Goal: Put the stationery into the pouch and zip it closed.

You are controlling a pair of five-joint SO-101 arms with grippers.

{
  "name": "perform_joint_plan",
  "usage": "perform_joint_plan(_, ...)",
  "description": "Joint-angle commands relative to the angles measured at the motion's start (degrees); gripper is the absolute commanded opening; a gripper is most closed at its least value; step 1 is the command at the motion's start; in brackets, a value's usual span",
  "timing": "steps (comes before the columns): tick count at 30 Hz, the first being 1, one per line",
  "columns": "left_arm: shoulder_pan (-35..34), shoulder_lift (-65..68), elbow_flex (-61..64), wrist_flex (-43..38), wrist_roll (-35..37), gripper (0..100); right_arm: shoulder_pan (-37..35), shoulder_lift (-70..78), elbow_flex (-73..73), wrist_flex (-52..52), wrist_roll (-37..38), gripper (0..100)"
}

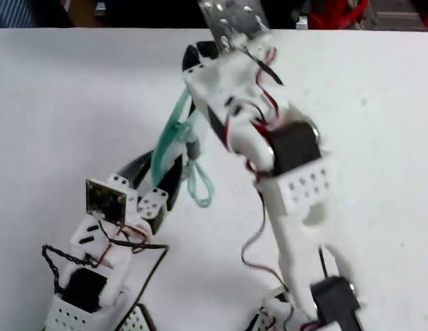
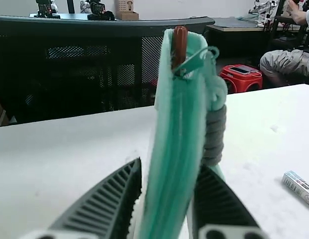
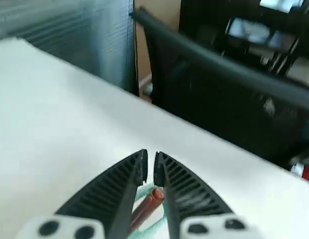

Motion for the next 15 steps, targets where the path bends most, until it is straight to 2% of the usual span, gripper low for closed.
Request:
perform_joint_plan(1, -0.3, 0.0, -2.5, -0.2, 0.1, 16, 0.1, 2.9, -7.5, 8.0, 0.5, 1.8)
perform_joint_plan(4, -0.2, 0.0, -2.5, -0.2, 0.1, 16, 0.7, 5.2, -9.9, 12.2, 0.5, 1.8)
perform_joint_plan(15, -0.3, 0.0, -2.4, -0.2, 0.1, 16, 2.9, 10.2, -10.5, 12.3, 0.4, 1.8)
